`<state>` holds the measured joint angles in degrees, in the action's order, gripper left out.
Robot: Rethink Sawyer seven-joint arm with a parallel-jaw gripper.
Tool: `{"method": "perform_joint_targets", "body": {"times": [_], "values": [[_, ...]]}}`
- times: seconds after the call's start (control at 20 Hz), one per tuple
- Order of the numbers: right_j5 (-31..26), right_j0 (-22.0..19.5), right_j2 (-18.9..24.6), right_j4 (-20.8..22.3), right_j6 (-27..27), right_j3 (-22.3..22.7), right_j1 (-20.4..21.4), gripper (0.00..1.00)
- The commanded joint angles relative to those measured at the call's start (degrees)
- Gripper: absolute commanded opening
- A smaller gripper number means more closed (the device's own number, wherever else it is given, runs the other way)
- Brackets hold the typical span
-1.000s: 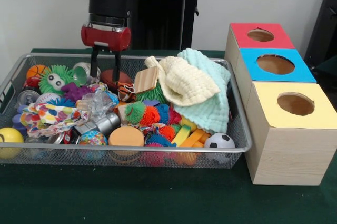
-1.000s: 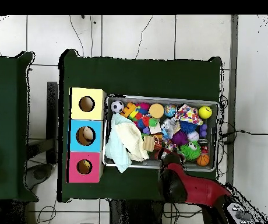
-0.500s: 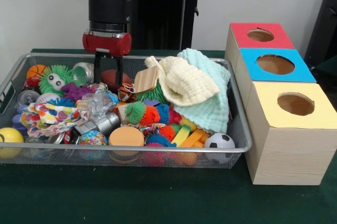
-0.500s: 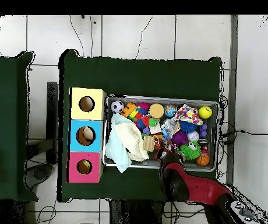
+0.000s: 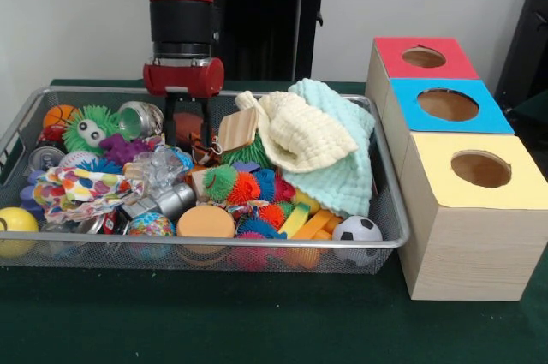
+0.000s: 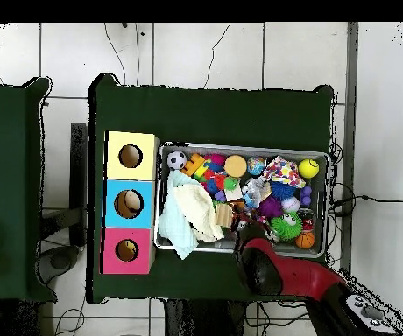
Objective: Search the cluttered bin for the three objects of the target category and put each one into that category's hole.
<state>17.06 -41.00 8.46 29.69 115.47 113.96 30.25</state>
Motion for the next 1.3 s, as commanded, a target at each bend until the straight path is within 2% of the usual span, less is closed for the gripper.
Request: {"method": "perform_joint_targets", "body": {"times": [0.05,0.45,0.85,1.0,1.3], "values": [[1.1,-0.9,6.3,2.2,6.7,-3.7,-2.6,1.0],[-2.9,0.7,3.5,0.8,5.1,-3.6,-2.3,1.0],[-4.2,5.8,-2.5,-1.3,3.8,-5.5,-2.2,1.0],[-7.8,8.1,-5.4,-2.8,3.2,-6.5,-2.1,1.0],[-8.1,9.5,-7.0,-2.7,3.4,-6.5,-1.9,1.0]]}}
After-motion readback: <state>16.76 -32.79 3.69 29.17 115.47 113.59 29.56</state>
